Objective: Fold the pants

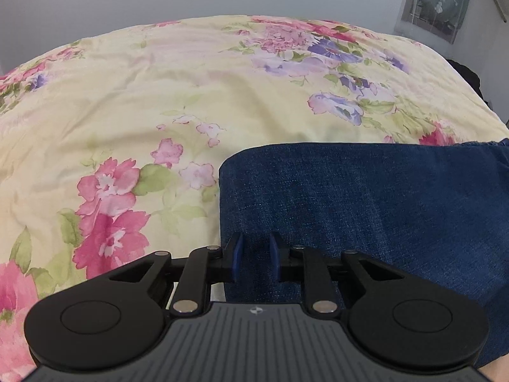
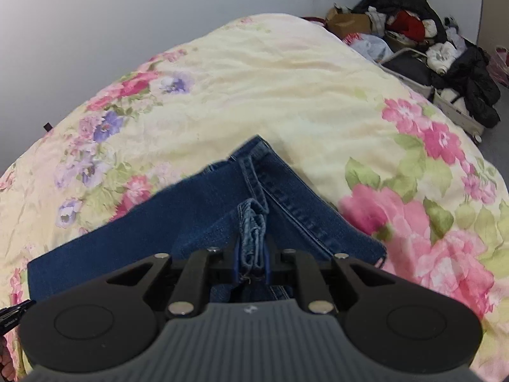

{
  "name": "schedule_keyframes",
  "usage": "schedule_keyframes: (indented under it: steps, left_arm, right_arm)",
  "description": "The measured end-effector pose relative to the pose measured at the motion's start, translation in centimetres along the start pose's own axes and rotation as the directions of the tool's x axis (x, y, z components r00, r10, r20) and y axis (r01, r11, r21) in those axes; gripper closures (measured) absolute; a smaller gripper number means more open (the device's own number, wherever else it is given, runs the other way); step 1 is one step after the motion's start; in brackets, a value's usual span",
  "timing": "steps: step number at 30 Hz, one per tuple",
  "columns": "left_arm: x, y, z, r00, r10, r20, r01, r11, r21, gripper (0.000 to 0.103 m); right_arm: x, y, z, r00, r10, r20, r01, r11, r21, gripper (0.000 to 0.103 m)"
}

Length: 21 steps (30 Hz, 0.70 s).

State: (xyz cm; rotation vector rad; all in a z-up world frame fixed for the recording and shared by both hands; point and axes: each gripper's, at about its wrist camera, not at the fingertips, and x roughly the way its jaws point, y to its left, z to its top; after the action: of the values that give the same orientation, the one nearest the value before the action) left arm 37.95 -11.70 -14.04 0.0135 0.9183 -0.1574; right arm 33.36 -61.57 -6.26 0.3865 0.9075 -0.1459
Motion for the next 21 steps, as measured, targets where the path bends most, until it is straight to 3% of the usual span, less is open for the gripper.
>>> schedule_keyframes:
  steps: [3, 5, 7, 9, 11, 14, 18, 21]
  left_arm:
    - [-0.7, 0.1, 0.4, 1.000, 0.001, 0.031, -0.001, 1.000, -0.013, 0.079]
    - [-0.4, -0.2, 0.8, 1.000, 0.004, 0.008, -0.004, 1.000, -0.006, 0.079]
    - [0.1, -0.7, 0.5, 1.000, -0.001, -0.012, 0.001, 1.000, 0.005, 0.079]
    - [0.4, -1.2, 0.1, 1.000, 0.007, -0.012, -0.006, 1.000, 0.029, 0.079]
    - [0.5, -1.6, -0.1, 1.000, -0.010, -0.008, 0.010, 0.999, 0.034, 0.079]
    - [0.3, -2.1, 0.0, 1.000, -0.004, -0.009, 0.005, 0.998, 0.055, 0.079]
    - [0.0, -1.8, 0.3, 1.000, -0.002, -0.010, 0.003, 0.998, 0.059, 0.079]
    - [-0.3, -1.1, 0.6, 1.000, -0.018, 0.003, 0.018, 0.999, 0.030, 0.079]
  right_arm:
    - [-4.0, 2.8, 2.4, 0.989, 0.101, 0.107, -0.092, 0.992, -0.087, 0.094]
    - [-6.8, 4.2, 3.3, 0.965, 0.175, 0.197, -0.146, 0.977, -0.154, 0.094]
    - [-8.2, 4.0, 3.5, 0.948, 0.200, 0.247, -0.159, 0.972, -0.175, 0.094]
    - [-6.9, 1.9, 3.1, 0.961, 0.156, 0.229, -0.127, 0.983, -0.135, 0.095]
    - [-2.6, -1.1, 1.7, 0.992, 0.045, 0.121, -0.037, 0.997, -0.069, 0.096]
    - [2.5, -5.0, -1.5, 0.999, -0.046, 0.003, 0.046, 0.997, 0.058, 0.096]
    - [3.2, -4.9, -2.5, 0.998, -0.054, 0.038, 0.053, 0.998, 0.029, 0.096]
    - [1.0, -3.7, -1.4, 0.994, -0.037, 0.100, 0.039, 0.999, -0.018, 0.096]
